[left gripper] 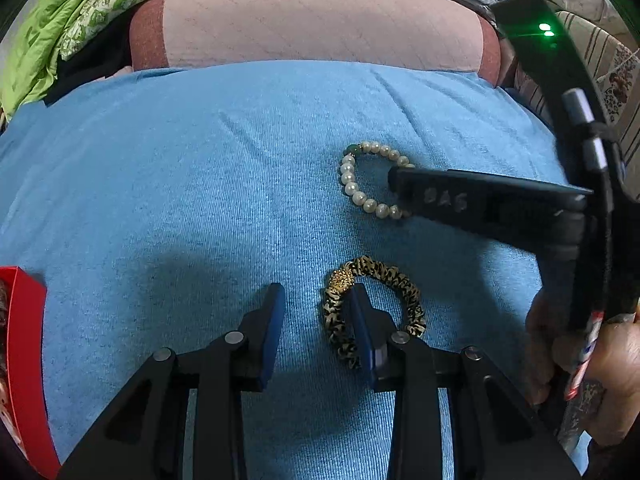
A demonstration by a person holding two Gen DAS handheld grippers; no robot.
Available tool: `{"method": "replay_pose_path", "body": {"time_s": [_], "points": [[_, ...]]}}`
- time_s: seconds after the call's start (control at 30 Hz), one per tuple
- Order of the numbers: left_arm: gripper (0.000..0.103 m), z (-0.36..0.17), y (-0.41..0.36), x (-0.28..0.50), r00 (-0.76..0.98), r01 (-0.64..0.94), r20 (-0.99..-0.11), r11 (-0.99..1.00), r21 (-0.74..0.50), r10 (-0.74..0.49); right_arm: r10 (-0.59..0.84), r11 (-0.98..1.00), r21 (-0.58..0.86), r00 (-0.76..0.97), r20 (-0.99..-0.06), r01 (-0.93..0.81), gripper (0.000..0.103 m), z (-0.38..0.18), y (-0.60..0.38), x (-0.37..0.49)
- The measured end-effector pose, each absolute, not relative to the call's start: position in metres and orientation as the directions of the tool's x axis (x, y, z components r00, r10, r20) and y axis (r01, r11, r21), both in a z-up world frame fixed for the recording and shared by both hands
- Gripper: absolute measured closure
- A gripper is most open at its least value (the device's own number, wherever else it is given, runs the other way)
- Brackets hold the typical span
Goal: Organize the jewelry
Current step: 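Grasp the leopard-print bracelet with the left gripper while the right gripper grasps the pearl bracelet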
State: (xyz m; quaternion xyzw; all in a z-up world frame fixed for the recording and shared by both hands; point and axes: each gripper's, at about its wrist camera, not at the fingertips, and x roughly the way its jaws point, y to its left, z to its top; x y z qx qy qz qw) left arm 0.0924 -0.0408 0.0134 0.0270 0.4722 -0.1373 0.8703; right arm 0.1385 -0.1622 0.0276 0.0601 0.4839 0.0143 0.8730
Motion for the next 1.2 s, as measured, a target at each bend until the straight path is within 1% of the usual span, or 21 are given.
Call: {"method": "replay_pose_path", "body": {"time_s": [0.1, 0.23, 0.3, 0.33, 0.37, 0.4, 0.43, 0.47, 0.5, 0.53, 0.87, 1.2], "points": [[0.071, 0.013, -0.041, 0.093, 0.524, 0.259, -0.824, 0.962, -0.086, -0.215, 0.036, 0.999, 0.051, 0.537, -0.843, 0.015, 0.047, 0.024, -0.153, 0.140], [0.072, 0.012, -0.044, 0.092, 0.537, 0.251, -0.819, 0.965, -0.070, -0.199, 0.028, 0.999, 0.041, 0.549, -0.835, 0.012, 0.047, 0.022, -0.151, 0.140], [0.088, 0.012, -0.045, 0.090, 0.542, 0.258, -0.819, 0.965, -0.055, -0.192, 0.020, 1.000, 0.027, 0.555, -0.831, 0.004, 0.048, 0.022, -0.150, 0.139], [0.093, 0.012, -0.044, 0.089, 0.537, 0.263, -0.820, 0.963, -0.058, -0.197, 0.017, 1.000, 0.020, 0.558, -0.830, 0.001, 0.051, 0.022, -0.150, 0.138], [0.093, 0.013, -0.042, 0.090, 0.530, 0.266, -0.823, 0.962, -0.069, -0.205, 0.015, 1.000, 0.019, 0.559, -0.829, 0.000, 0.054, 0.021, -0.149, 0.137], [0.094, 0.015, -0.038, 0.090, 0.518, 0.265, -0.827, 0.960, -0.088, -0.219, 0.015, 1.000, 0.020, 0.561, -0.828, 0.002, 0.061, 0.022, -0.149, 0.136], [0.094, 0.016, -0.036, 0.091, 0.507, 0.262, -0.831, 0.959, -0.106, -0.230, 0.014, 1.000, 0.021, 0.563, -0.827, 0.005, 0.073, 0.023, -0.150, 0.134], [0.094, 0.016, -0.033, 0.091, 0.498, 0.259, -0.833, 0.958, -0.120, -0.239, 0.015, 1.000, 0.021, 0.563, -0.826, 0.005, 0.080, 0.023, -0.149, 0.132], [0.094, 0.018, -0.031, 0.090, 0.491, 0.256, -0.836, 0.958, -0.130, -0.245, 0.018, 1.000, 0.024, 0.563, -0.827, 0.003, 0.089, 0.024, -0.149, 0.130], [0.094, 0.018, -0.030, 0.089, 0.487, 0.253, -0.837, 0.958, -0.136, -0.248, 0.019, 1.000, 0.024, 0.562, -0.827, 0.001, 0.092, 0.026, -0.148, 0.128], [0.094, 0.040, -0.006, 0.055, 0.505, 0.239, -0.828, 0.961, -0.136, -0.243, 0.075, 0.996, 0.094, 0.540, -0.838, 0.007, 0.092, 0.036, -0.149, 0.081], [0.094, 0.079, 0.014, 0.000, 0.565, 0.230, -0.789, 0.964, -0.131, -0.242, 0.074, 0.997, 0.065, 0.606, -0.792, -0.037, 0.092, 0.077, -0.127, 0.007]]}}
